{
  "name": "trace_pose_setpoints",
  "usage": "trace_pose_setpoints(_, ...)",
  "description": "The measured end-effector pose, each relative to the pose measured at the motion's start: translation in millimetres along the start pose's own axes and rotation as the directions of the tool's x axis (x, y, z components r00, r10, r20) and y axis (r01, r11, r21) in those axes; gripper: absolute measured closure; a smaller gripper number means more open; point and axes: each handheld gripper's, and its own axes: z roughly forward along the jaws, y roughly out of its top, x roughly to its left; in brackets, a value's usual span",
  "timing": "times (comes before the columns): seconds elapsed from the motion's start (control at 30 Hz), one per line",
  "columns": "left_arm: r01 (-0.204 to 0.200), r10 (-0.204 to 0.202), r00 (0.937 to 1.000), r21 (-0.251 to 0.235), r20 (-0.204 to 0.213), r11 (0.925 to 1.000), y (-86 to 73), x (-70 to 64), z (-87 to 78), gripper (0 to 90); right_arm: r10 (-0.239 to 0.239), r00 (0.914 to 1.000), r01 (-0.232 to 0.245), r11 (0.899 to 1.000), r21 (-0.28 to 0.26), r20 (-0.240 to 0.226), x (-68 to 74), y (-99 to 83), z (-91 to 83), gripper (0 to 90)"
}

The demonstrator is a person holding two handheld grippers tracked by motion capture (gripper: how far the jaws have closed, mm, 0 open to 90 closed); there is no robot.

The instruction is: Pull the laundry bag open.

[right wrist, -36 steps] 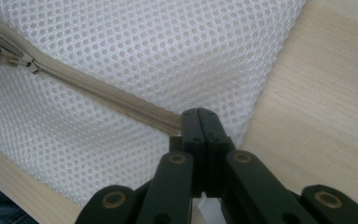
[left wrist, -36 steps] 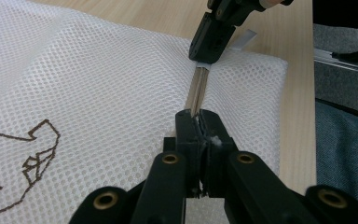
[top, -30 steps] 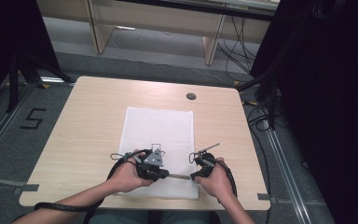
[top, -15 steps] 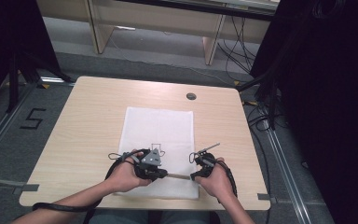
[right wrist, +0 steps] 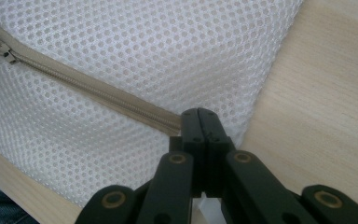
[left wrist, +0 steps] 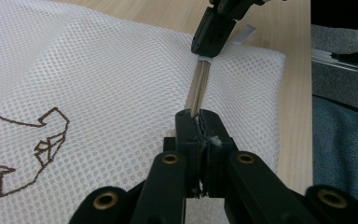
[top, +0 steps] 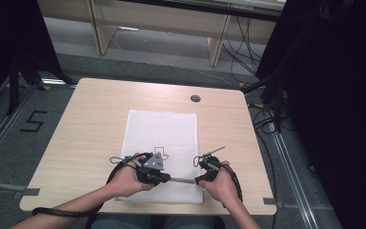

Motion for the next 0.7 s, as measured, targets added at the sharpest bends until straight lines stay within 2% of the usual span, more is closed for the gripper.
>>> trace_pose_setpoints(0.03,0.02,-0.02,0.9998,0.001,0.0,0.9998,-0.4,-1.4,0.0,87.3,-0.001,1.0,0.001,1.0,0.0,0.0,0.0,0.0,0.0,90.0)
trace_pose_setpoints(0.1,0.011,-0.011,0.9999,0.0,0.002,0.9999,-0.4,-1.2,0.0,87.3,-0.002,1.0,0.002,1.0,-0.001,0.001,0.1,0.0,0.0,90.0)
trace_pose_setpoints(0.2,0.024,-0.024,0.9997,0.001,-0.002,0.9997,-1.2,-1.4,-1.3,87.3,-0.001,1.0,0.001,1.0,0.0,0.0,0.0,0.0,0.1,90.0)
trace_pose_setpoints(0.23,0.015,-0.015,0.9999,0.008,-0.004,0.9999,-1.6,-0.1,-2.7,87.3,0.0,1.0,0.0,1.0,0.0,0.0,0.1,0.0,0.0,90.0)
trace_pose_setpoints(0.27,0.028,-0.028,0.9996,0.0,-0.008,0.9996,-2.4,-0.2,-3.5,87.3,0.0,1.0,0.0,1.0,0.0,0.001,0.1,0.0,0.0,90.0)
trace_pose_setpoints(0.3,0.014,-0.014,0.9999,0.001,-0.006,0.9999,-2.5,1.1,-4.3,87.3,-0.001,1.0,0.001,1.0,0.0,0.002,0.2,0.0,0.1,90.0)
trace_pose_setpoints(0.33,0.03,-0.03,0.9995,0.002,-0.007,0.9995,-3.6,0.6,-4.9,87.3,0.002,1.0,-0.002,1.0,0.001,0.003,0.7,0.1,0.0,90.0)
trace_pose_setpoints(0.37,0.029,-0.029,0.9996,0.001,-0.008,0.9996,-3.9,0.8,-5.3,87.4,-0.04,0.9992,0.04,0.999,-0.021,0.006,-2.0,0.4,1.5,90.0)
trace_pose_setpoints(0.43,0.031,-0.031,0.9995,0.003,-0.008,0.9995,-4.5,0.7,-5.7,87.4,-0.04,0.9992,0.04,0.999,-0.022,0.006,-1.9,0.3,1.5,90.0)
trace_pose_setpoints(0.5,0.016,-0.016,0.9998,0.007,-0.007,0.9999,-4.5,2.2,-6.5,87.3,-0.002,1.0,0.002,1.0,0.0,0.007,0.6,0.0,0.0,90.0)
trace_pose_setpoints(0.53,0.013,-0.013,0.9999,0.0,-0.003,0.9999,-4.5,2.5,-6.3,87.3,-0.038,0.9992,0.039,0.999,-0.026,0.007,-1.8,0.1,1.6,90.0)
trace_pose_setpoints(0.6,0.019,-0.019,0.9998,0.006,-0.008,0.9998,-5.0,2.0,-7.1,87.4,0.0,1.0,0.0,1.0,-0.004,0.008,0.7,-0.2,0.0,90.0)
trace_pose_setpoints(0.7,0.038,-0.038,0.9992,0.002,-0.01,0.9993,-6.8,2.6,-9.2,87.4,-0.002,1.0,0.002,1.0,-0.005,0.007,0.5,-0.2,0.1,90.0)
